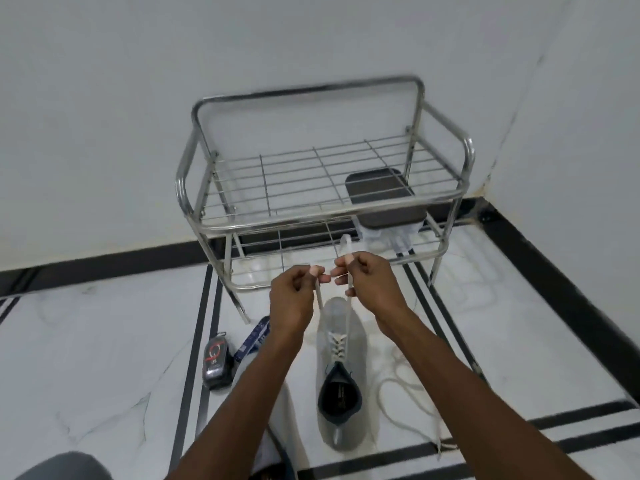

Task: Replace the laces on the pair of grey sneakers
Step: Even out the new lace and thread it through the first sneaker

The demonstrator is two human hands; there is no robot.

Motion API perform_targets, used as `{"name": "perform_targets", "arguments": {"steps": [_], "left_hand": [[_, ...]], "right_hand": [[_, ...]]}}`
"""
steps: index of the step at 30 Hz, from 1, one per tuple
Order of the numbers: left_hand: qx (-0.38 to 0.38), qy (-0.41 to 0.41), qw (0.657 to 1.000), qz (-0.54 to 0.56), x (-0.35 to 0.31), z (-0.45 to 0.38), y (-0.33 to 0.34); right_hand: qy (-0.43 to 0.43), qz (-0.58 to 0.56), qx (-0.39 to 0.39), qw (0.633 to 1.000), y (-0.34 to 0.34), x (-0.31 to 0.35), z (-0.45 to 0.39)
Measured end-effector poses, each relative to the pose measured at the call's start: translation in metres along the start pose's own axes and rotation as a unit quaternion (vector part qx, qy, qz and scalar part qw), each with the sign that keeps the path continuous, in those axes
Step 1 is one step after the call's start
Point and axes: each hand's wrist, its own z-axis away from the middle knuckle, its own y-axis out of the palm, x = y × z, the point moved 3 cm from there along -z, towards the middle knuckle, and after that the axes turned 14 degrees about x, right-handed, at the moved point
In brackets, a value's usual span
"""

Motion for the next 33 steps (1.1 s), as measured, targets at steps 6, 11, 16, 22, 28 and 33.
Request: {"name": "perform_targets", "arguments": {"steps": [6,11,16,22,28,33], "left_hand": [[-0.011,0.073,0.997,-0.014,-0.062,-0.018,-0.002],[-0.041,0.122,0.992,-0.017,-0.096,-0.029,-0.010],[-0.043,0.145,0.988,-0.016,-0.116,-0.030,-0.011],[-0.034,0.150,0.988,-0.015,-0.128,-0.029,-0.015],[-0.029,0.145,0.989,-0.008,-0.122,-0.029,-0.011],[-0.027,0.157,0.987,-0.008,-0.121,-0.031,-0.012]], "right_hand": [[-0.103,0.039,-0.046,0.993,-0.005,0.060,-0.007],[-0.133,0.072,-0.048,0.987,-0.005,0.094,-0.016],[-0.144,0.107,-0.066,0.982,-0.004,0.114,-0.020],[-0.147,0.117,-0.085,0.978,-0.004,0.121,-0.016],[-0.149,0.135,-0.084,0.976,-0.006,0.116,-0.014],[-0.152,0.128,-0.079,0.977,-0.009,0.115,-0.015]]}}
